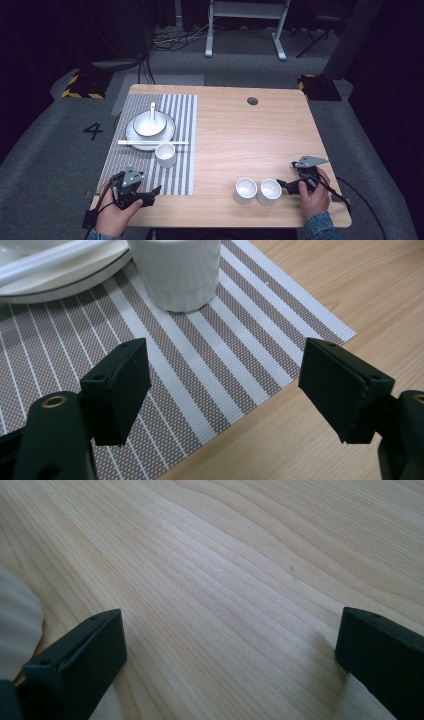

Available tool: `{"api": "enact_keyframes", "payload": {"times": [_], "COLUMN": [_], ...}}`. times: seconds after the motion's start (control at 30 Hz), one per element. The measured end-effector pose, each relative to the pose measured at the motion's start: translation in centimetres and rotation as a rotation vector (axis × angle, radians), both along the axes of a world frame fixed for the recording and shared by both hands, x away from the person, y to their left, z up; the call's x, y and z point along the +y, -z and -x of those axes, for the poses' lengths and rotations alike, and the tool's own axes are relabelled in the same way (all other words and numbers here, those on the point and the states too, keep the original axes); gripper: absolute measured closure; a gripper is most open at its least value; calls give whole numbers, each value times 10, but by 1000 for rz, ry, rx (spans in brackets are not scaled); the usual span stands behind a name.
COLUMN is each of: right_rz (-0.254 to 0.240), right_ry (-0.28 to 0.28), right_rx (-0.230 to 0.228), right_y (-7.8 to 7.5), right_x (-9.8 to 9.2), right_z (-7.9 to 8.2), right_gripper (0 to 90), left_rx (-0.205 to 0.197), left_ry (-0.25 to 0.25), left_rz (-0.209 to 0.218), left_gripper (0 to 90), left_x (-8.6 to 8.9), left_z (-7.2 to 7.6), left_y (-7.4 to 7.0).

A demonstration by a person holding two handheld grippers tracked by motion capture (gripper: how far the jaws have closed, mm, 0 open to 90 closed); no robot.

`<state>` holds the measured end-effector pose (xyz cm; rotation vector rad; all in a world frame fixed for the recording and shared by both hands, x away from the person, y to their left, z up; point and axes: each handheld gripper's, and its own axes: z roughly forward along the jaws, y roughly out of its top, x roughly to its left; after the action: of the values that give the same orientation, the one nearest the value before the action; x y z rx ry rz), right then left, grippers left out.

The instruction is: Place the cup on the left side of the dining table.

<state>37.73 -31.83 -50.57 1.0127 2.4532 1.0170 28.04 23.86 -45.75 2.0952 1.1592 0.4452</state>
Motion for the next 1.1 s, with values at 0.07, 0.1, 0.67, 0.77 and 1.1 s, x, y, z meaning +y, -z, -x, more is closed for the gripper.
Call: {"api": "enact_keyframes", "payload": {"times": [0.07, 0.1, 0.67, 0.77, 1.1], "right_rz": [0, 0, 0, 0, 0], "right_ry": [0, 0, 0, 0, 0], "right_rx": [0, 0, 0, 0, 0], "right_y": [0, 0, 0, 0, 0], "right_x": [0, 0, 0, 0, 0], "right_z": [0, 0, 0, 0, 0], "right_gripper": [0, 0, 0, 0, 0], "left_rx": [2, 5, -7, -19, -29], "left_ry": [-2, 3, 50, 47, 14], "left_rz": [1, 0, -3, 12, -8], "left_gripper": [211, 211, 227, 196, 164], "left_x": [2, 3, 16, 16, 14], "left_z": [1, 2, 4, 8, 10], "left_y": [3, 5, 37, 41, 51]}}
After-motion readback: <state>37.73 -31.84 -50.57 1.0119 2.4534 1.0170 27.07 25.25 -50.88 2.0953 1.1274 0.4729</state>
